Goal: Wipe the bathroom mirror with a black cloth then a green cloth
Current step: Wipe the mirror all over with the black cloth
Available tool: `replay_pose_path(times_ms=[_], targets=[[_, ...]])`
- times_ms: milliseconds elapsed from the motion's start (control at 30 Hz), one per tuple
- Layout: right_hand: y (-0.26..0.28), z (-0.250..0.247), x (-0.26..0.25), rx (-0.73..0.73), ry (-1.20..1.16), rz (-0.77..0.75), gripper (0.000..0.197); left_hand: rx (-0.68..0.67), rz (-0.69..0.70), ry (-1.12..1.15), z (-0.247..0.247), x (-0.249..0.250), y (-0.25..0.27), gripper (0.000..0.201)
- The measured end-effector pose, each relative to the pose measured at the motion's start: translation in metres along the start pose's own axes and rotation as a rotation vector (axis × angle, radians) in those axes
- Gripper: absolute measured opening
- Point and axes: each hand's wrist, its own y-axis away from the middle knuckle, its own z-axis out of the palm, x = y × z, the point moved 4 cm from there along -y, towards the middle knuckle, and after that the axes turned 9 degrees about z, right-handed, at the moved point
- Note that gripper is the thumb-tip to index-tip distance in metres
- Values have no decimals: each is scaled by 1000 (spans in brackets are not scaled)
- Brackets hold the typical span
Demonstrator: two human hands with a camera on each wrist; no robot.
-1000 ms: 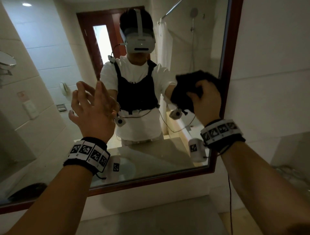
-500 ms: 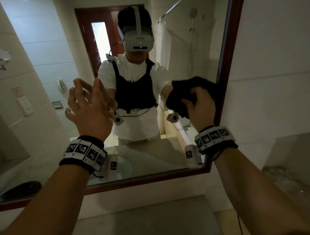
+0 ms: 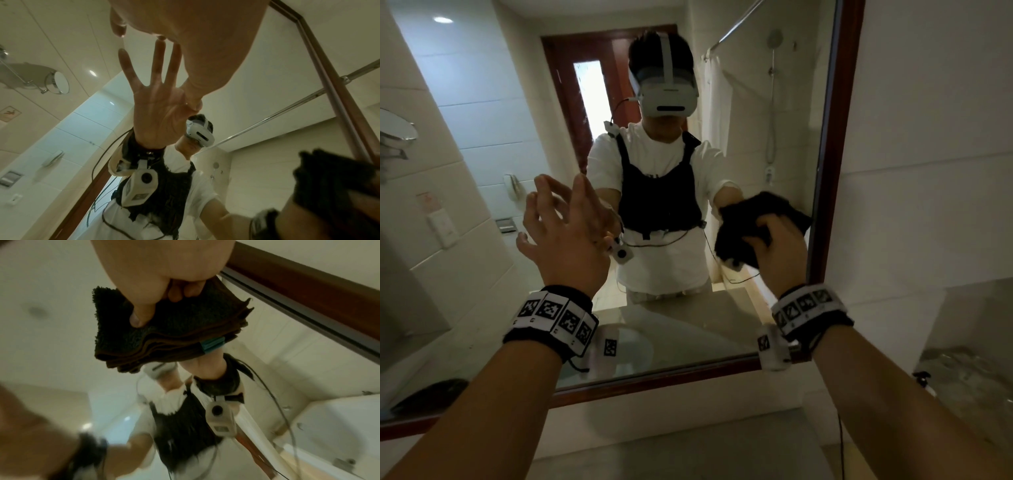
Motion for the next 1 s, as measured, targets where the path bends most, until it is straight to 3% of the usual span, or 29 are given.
replay_pose_path(times_ms=[133, 333, 533, 800, 1000], targets=[[-57, -38, -31, 153, -111, -2, 24, 6, 7, 2, 2, 0, 0, 110], [-93, -62, -54, 177, -88, 7, 26, 10, 3, -7, 2, 0, 0, 109], [-69, -46, -45, 133, -51, -22, 27, 14, 1, -6, 2, 0, -1, 109], [9, 19, -12, -10, 118, -112, 19, 8, -2, 5, 6, 0, -2, 108], [34, 46, -25, -24, 169, -222, 16, -13, 16, -1, 5, 0, -2, 106]])
